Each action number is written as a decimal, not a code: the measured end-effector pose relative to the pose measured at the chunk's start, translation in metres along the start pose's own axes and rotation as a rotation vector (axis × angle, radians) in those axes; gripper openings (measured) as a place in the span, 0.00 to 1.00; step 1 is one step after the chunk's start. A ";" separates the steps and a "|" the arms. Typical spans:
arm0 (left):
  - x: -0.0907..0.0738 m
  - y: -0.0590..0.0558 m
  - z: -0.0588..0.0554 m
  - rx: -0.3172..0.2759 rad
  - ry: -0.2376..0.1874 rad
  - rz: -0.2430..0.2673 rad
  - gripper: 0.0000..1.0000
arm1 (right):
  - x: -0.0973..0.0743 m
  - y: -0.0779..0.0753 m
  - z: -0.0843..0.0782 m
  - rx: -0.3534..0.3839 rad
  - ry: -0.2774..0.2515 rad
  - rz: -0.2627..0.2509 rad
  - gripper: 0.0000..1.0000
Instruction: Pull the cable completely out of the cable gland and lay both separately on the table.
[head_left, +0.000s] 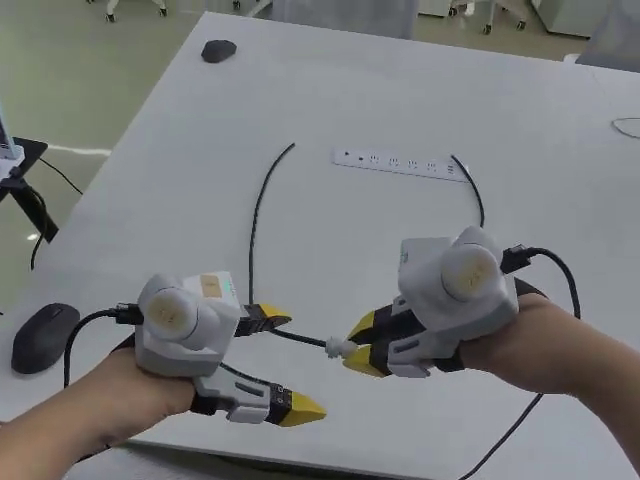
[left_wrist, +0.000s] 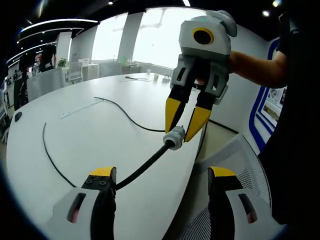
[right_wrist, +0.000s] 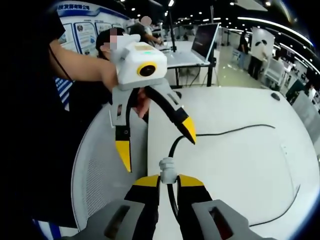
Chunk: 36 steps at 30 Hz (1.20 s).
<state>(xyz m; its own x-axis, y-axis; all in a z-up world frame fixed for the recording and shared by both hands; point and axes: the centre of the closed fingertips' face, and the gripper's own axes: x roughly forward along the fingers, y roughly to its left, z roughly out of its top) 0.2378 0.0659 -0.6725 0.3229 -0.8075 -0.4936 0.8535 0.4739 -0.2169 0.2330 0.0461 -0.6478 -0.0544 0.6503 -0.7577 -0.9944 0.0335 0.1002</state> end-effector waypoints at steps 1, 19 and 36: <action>0.001 -0.001 0.002 0.008 -0.007 -0.004 0.72 | -0.001 0.000 0.000 -0.002 0.001 0.001 0.07; 0.017 -0.023 0.024 0.048 -0.056 -0.102 0.45 | -0.010 0.008 -0.011 -0.118 0.009 0.040 0.07; 0.018 -0.031 0.032 0.035 -0.094 -0.155 0.23 | -0.010 0.012 -0.016 -0.199 -0.016 0.051 0.07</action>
<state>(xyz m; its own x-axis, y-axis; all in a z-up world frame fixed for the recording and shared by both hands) 0.2302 0.0249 -0.6473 0.2214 -0.9001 -0.3753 0.9091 0.3298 -0.2545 0.2206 0.0283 -0.6493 -0.1050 0.6591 -0.7447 -0.9887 -0.1494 0.0071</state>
